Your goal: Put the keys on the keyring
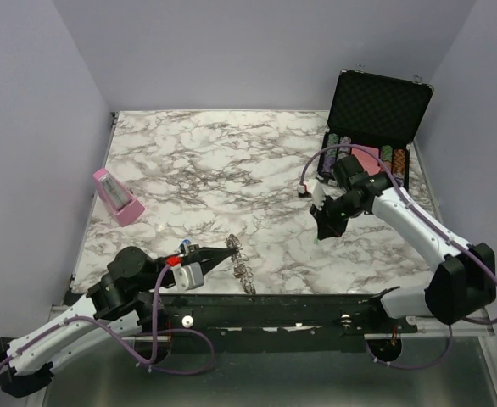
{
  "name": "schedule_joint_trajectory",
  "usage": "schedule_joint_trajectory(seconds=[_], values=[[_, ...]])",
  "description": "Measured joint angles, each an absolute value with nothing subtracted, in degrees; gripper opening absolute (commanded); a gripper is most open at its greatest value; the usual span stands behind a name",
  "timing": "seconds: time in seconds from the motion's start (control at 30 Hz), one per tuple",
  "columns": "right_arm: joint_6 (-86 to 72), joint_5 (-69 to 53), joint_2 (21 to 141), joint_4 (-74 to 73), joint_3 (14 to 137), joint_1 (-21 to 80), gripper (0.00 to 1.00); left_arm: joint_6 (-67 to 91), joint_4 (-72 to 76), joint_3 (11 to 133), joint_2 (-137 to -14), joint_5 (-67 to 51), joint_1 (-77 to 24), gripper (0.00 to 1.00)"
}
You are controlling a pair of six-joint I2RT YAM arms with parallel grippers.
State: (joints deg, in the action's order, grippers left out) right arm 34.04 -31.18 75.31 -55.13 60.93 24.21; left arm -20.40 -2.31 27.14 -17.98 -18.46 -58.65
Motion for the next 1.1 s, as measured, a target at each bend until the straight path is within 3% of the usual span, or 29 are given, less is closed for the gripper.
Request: schedule_joint_trajectory(seconds=[0.3,0.6,1.1], values=[[37.1,-17.6,85.2,-59.0,61.8,22.1,0.01,-18.0,-6.3,26.8,-12.5,-16.1,-58.7,0.00],[32.8,-17.6,98.5,-48.5,62.0,22.4,0.01,-17.3,-9.8,26.7,-10.7,-14.2,-58.7,0.00],[27.8,-19.4,99.8,-36.5,61.9,23.9,0.06,-16.7,-12.7,25.7,-7.2,-12.4,-58.7,0.00]])
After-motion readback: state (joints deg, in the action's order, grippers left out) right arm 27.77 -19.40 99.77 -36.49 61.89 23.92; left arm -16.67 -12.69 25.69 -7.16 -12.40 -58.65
